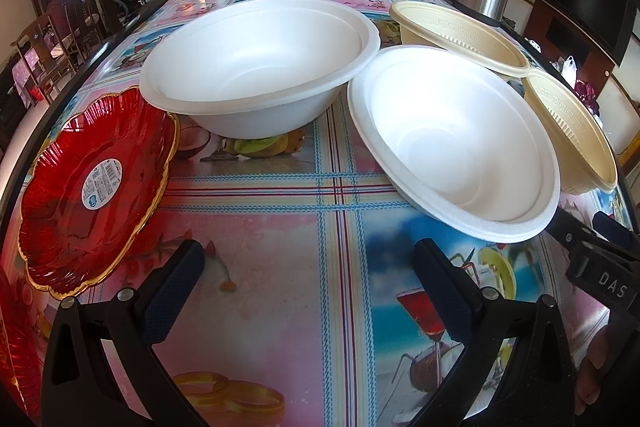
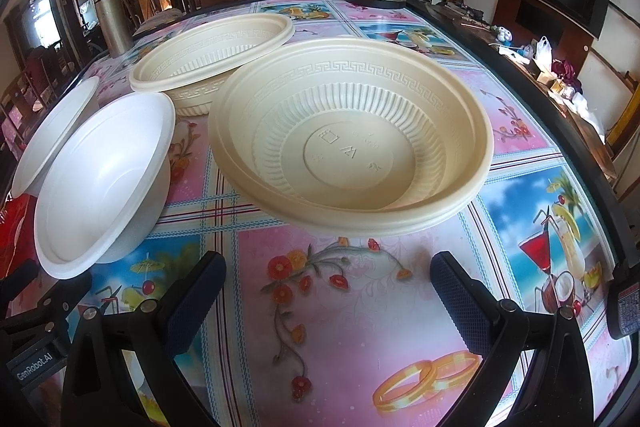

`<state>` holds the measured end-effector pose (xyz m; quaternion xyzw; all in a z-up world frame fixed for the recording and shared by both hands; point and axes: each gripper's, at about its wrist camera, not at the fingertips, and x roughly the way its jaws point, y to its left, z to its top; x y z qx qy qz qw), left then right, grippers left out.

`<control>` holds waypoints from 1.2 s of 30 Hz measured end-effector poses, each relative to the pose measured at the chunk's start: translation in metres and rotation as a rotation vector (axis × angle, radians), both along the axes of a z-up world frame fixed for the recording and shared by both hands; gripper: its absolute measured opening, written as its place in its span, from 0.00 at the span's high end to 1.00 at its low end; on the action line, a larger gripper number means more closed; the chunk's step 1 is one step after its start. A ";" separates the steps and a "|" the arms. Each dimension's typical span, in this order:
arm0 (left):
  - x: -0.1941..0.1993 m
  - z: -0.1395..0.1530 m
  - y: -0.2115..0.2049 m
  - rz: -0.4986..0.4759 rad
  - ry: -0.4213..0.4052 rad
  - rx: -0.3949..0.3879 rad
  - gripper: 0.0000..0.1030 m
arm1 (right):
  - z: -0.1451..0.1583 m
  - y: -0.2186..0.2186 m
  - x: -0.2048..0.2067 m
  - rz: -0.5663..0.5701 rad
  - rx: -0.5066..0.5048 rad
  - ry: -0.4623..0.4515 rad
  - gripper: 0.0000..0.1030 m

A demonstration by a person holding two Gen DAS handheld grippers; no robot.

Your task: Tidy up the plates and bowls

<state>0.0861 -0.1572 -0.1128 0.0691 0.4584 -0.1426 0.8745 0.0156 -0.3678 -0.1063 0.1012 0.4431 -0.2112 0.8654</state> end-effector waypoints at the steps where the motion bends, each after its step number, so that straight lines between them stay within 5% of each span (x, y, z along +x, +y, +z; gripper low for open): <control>1: -0.001 0.000 0.002 0.001 0.001 0.002 0.00 | 0.003 0.000 -0.003 0.001 0.010 -0.016 0.00; 6: -0.018 0.017 0.015 0.026 -0.112 0.038 0.00 | 0.029 0.016 -0.030 0.017 -0.045 -0.164 0.00; 16: -0.071 0.089 0.083 0.088 -0.360 -0.047 0.00 | 0.076 0.084 -0.069 0.116 -0.155 -0.429 0.00; 26: -0.091 0.121 0.161 0.210 -0.445 -0.085 0.00 | 0.111 0.155 -0.067 0.235 -0.143 -0.508 0.00; 36: -0.083 0.120 0.213 0.322 -0.448 -0.078 0.00 | 0.119 0.225 -0.054 0.364 -0.149 -0.508 0.00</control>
